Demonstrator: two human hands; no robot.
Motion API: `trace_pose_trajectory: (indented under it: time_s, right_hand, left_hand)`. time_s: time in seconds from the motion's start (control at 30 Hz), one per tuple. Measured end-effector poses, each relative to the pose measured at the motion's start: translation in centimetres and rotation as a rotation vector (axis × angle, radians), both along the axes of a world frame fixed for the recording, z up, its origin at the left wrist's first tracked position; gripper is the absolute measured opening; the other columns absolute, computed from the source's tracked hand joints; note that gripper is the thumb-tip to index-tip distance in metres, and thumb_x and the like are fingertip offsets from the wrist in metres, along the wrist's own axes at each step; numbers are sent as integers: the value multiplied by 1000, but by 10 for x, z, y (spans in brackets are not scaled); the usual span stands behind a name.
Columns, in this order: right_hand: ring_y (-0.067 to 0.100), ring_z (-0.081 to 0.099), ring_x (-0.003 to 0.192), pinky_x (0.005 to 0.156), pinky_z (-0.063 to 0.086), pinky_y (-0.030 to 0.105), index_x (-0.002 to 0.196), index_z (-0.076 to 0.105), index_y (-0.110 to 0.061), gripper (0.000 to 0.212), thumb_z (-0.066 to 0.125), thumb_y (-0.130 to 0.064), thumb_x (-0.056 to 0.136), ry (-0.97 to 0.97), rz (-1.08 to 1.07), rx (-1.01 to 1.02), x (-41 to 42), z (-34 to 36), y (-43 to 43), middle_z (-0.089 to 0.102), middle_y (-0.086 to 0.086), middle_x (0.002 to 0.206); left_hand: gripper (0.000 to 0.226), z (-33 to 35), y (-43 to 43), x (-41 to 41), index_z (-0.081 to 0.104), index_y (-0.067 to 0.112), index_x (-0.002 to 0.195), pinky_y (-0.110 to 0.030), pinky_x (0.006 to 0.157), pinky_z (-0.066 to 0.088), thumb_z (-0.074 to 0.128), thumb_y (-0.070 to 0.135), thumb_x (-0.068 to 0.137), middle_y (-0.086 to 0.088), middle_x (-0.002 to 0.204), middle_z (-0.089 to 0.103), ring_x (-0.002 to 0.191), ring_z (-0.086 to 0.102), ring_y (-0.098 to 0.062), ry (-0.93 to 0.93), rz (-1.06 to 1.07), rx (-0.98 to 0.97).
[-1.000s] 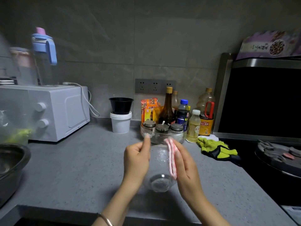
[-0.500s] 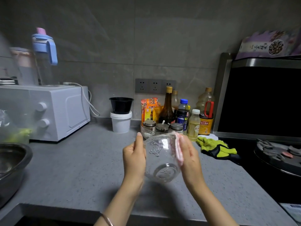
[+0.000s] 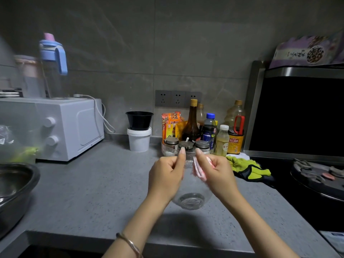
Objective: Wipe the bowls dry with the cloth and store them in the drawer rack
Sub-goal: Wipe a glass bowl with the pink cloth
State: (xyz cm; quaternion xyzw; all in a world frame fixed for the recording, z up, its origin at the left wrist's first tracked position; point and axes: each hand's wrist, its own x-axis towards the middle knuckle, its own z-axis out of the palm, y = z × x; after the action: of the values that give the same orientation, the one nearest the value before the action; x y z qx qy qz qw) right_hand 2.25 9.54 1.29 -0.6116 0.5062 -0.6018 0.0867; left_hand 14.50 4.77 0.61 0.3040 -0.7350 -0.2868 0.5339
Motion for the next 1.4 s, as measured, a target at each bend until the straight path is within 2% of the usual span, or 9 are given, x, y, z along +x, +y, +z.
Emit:
trace_pose_trajectory:
  time_s: [0.23,0.3,0.4,0.57,0.73,0.93,1.2,1.33,1.4]
  right_hand:
    - [6,62,87,71,50,24,105,64,-34,42,33,-59,90,-127,-29,-125,8,-31,1,66,-11,97]
    - [-7,41,126,100,33,8,133,36,-50,44,24,-56,92,-46,-60,-99,16,-44,6,43,-37,133]
    - [-2,8,143,115,4,14,147,7,-48,50,13,-51,97,252,-175,-81,29,-57,9,8,-28,154]
    - [6,20,143,116,16,34,144,31,-37,46,22,-44,100,391,-275,-225,21,-43,0,27,-18,152]
    - [3,64,91,76,51,23,110,63,-24,40,39,-52,95,-452,77,-78,10,-27,-7,69,-12,98]
    - [14,43,40,36,32,19,63,59,-6,55,44,-53,86,-472,17,64,-6,-25,-5,49,3,49]
    - [12,50,45,47,36,26,58,61,-3,61,47,-52,93,-28,31,-18,4,-29,-3,58,13,52]
    - [7,57,62,54,42,27,85,69,-26,44,36,-55,91,-107,-35,-93,6,-43,2,64,2,73]
    - [2,59,103,85,48,23,116,54,-53,34,29,-55,93,-59,-71,-111,12,-52,8,62,-19,112]
  left_hand:
    - [59,-4,-3,1,32,20,40,-22,43,20,49,33,96,8,34,26,34,23,-4,398,75,281]
    - [65,-6,-7,2,29,22,35,-20,42,19,48,29,97,10,35,23,33,20,-4,469,115,341]
    - [66,-9,-9,1,29,21,35,-23,48,18,48,29,97,9,35,24,34,21,-5,469,159,317]
    - [58,-6,-7,-6,31,19,43,-24,48,20,47,31,97,9,33,27,35,24,-5,366,127,315]
    - [54,-6,-3,-5,29,20,47,-18,39,18,46,29,98,10,37,23,34,20,-4,568,38,458]
    - [52,-17,-15,3,42,17,53,-13,41,29,36,40,99,5,46,37,38,35,-2,315,-47,450]
    - [57,-10,0,-1,43,20,42,-38,48,36,40,56,86,0,41,43,41,39,-10,-5,-44,-44]
    - [57,-12,-1,1,35,17,42,-29,44,25,46,45,91,5,38,30,39,29,-10,199,-9,121]
    - [57,-12,-4,3,33,17,44,-23,42,23,47,38,95,7,38,27,37,25,-9,336,23,263]
